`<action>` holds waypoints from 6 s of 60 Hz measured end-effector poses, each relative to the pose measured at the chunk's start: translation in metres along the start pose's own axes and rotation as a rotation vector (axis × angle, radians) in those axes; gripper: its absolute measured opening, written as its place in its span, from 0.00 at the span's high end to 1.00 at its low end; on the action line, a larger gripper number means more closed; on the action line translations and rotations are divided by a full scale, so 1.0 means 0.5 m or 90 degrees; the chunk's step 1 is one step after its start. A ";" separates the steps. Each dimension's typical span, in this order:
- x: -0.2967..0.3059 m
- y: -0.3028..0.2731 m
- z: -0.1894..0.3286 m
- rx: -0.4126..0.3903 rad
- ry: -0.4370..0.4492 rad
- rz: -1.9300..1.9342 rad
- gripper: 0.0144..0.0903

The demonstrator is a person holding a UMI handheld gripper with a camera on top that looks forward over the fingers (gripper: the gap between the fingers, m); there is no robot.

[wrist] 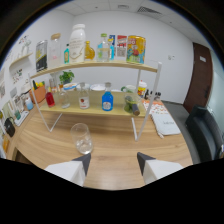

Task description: Make me a cup of Mojito.

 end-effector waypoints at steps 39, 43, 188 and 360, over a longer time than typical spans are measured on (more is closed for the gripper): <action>0.125 -0.192 0.286 -0.016 -0.031 0.016 0.39; 0.136 -0.190 0.300 -0.024 -0.027 0.018 0.55; -0.110 -0.197 0.155 0.198 0.253 -1.148 0.99; -0.238 -0.192 0.122 0.161 -0.010 0.041 0.05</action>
